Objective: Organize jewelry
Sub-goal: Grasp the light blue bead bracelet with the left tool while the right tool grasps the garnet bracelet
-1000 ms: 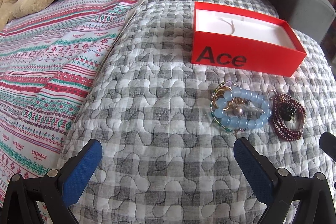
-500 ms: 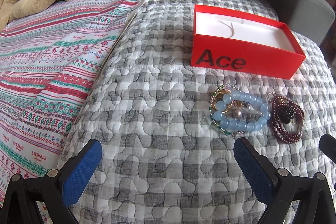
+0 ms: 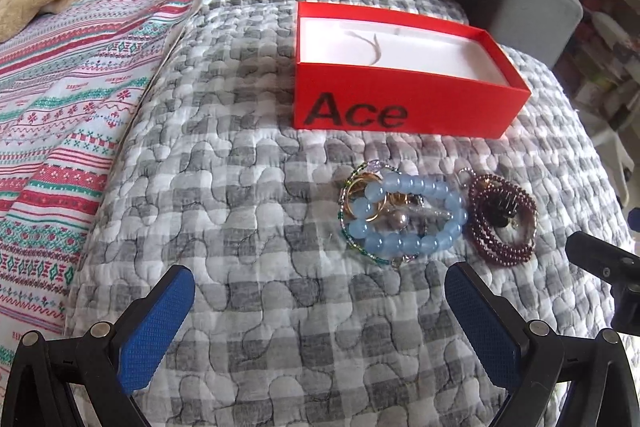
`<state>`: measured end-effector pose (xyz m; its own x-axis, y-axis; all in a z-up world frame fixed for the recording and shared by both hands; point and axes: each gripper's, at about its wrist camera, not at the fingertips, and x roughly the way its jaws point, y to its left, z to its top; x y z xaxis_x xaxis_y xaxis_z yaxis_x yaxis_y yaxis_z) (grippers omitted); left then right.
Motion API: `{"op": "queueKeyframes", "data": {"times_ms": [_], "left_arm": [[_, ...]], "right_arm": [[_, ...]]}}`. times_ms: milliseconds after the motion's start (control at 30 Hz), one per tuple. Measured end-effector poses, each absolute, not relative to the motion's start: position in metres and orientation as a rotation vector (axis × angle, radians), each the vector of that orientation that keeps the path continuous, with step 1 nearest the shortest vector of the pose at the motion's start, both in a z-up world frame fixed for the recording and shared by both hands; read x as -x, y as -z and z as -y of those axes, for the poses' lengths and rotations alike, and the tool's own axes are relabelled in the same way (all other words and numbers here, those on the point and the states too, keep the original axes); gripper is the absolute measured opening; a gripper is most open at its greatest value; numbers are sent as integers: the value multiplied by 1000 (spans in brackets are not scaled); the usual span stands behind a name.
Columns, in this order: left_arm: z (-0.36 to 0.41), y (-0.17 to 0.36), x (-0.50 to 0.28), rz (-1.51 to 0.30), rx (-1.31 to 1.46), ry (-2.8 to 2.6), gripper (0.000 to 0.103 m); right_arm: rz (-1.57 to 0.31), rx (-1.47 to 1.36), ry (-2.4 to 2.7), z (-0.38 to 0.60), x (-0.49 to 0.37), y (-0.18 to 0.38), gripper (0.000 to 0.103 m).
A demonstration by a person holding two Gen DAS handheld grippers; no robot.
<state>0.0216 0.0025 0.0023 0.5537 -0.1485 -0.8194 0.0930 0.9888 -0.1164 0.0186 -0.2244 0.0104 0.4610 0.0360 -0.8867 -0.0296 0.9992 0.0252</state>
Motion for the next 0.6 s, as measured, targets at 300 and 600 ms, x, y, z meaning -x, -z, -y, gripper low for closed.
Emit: {"op": "queueKeyframes", "data": {"times_ms": [300,600], "left_arm": [[4,5,-50,-1028,100,324,56],[5,12,-72,-1058,179,435,24]], "right_arm": [[-1167,-102,-106,241,-39,2,95],[-1167,-181,-158,248,-45,4,81]]}}
